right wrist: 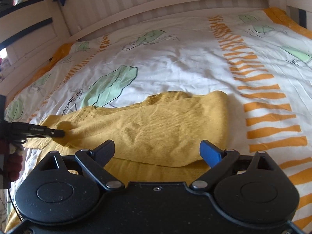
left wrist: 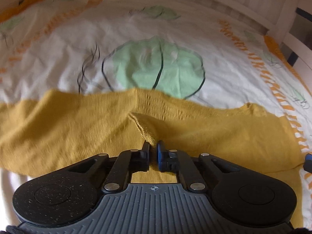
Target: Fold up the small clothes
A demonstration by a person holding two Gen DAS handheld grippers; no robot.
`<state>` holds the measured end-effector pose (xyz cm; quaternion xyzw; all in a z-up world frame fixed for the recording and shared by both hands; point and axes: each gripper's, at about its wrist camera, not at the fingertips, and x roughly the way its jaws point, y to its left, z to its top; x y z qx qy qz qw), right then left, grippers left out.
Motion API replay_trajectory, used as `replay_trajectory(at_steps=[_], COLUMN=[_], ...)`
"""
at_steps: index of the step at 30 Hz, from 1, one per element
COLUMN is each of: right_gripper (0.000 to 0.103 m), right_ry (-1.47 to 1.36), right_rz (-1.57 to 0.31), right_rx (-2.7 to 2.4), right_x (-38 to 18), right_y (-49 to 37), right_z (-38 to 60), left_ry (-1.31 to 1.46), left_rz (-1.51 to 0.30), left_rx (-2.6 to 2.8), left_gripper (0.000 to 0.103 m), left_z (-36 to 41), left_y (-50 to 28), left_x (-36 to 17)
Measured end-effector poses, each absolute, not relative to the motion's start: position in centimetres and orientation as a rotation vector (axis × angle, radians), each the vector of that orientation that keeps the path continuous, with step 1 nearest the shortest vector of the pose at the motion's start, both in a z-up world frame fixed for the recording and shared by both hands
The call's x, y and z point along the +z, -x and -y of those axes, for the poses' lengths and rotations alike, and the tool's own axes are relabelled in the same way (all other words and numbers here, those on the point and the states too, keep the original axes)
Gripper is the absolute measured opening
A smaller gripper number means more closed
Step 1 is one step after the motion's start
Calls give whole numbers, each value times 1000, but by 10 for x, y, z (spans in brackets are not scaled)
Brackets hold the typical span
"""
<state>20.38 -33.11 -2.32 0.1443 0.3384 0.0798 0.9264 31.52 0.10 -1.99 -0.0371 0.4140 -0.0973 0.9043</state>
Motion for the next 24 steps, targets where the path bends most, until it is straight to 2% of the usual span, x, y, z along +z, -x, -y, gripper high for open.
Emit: replay_trajectory(at_steps=[5,11,14,16,18,24], right_gripper=[97,97,98,100,102,103], right_ry=[-316,-226,-193,-198,-192,-187], right_rz=[-692,-725,-765,-798,-804,-809], right_rx=[90,7,-29,-39,-44,-53], right_x=[-26,-44,-56,-65,-70,-70], right_y=[-204,-214,-220,-221,-221,-221], right_z=[348,351,353,355,354,352], left_ry=[68,23,11,-6,-19,-53], left_rz=[-835,-901,-921,-933,-906,-880], left_rx=[-174,-144,-124,-107,-113,-146], left_gripper=[7,8,17,32,34,50], left_z=[-15,-19,-21,-21,-22,-17], left_y=[-320,-329,-330,-330,-326,-322], left_x=[-5,-32,-46,-55,-58,-60])
